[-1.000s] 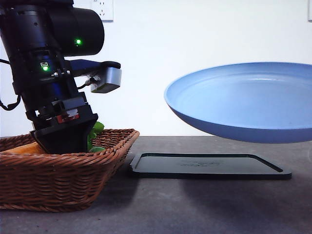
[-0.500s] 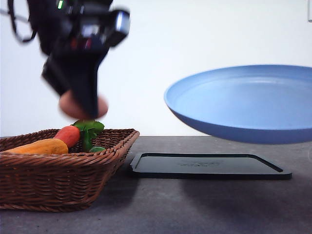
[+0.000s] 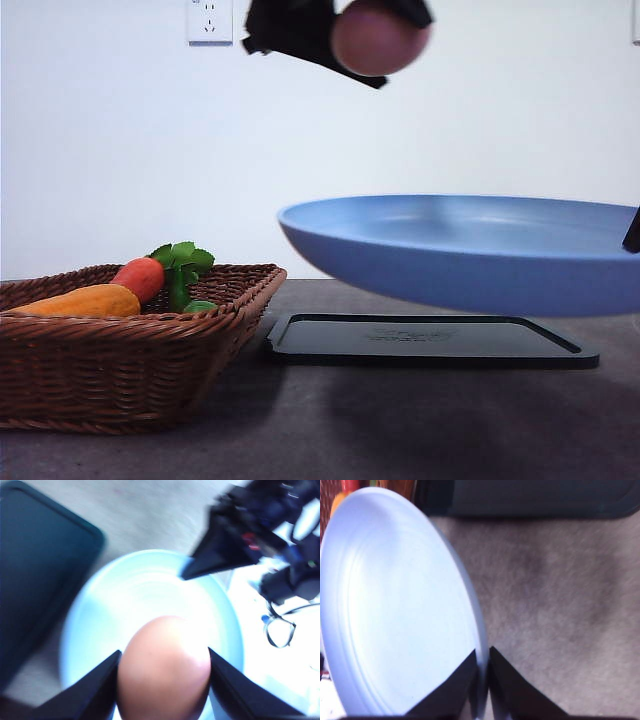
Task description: Transfer egg from basket to plate and serve
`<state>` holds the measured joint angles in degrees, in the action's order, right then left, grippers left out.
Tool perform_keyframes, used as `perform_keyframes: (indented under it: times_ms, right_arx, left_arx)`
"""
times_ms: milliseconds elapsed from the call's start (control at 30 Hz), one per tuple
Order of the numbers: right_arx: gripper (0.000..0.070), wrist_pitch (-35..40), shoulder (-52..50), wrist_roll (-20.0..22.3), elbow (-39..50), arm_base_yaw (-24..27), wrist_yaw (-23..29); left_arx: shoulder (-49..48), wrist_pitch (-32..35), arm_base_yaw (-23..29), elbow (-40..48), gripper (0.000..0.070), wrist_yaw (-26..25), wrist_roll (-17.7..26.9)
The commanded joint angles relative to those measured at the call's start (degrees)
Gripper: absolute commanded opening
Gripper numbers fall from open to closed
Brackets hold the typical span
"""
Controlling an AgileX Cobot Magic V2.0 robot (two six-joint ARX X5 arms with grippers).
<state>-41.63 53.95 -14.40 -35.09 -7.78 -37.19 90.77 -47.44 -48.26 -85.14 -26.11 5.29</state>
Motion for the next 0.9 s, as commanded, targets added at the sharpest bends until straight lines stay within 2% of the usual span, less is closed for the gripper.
perform_keyframes:
  times_ms: [0,233,533,600,767,867]
  right_arx:
    - [0.0,0.4,0.7,-0.6,-0.3,-0.4,-0.7]
    - [0.0,0.4,0.7,-0.6,-0.3,-0.9,-2.0]
    - [0.0,-0.2,0.7,-0.5,-0.3,-0.9,-2.0]
    - [0.0,-0.6,0.7,-0.3,-0.3,-0.9,-2.0]
    - [0.0,-1.9,0.7,0.2,-0.3,-0.9,-2.0]
    - [0.0,-2.5,0.7,0.3,-0.3,-0.9,-2.0]
  left_arx:
    - [2.4,0.5,-2.3,-0.6,0.0165,2.2,-0.2]
    - [8.6,1.5,-7.9,-0.6,0.0165,13.8,-0.2]
    - [13.4,2.9,-10.0,-0.6,0.0182,15.0,-0.4]
    - [13.4,3.2,-10.0,-0.6,0.0223,15.0,-0.8]
    - [13.4,3.6,-10.0,-0.7,0.0377,15.0,-3.3]
    - [13.2,3.0,-10.0,-0.7,0.0398,15.0,-3.4]
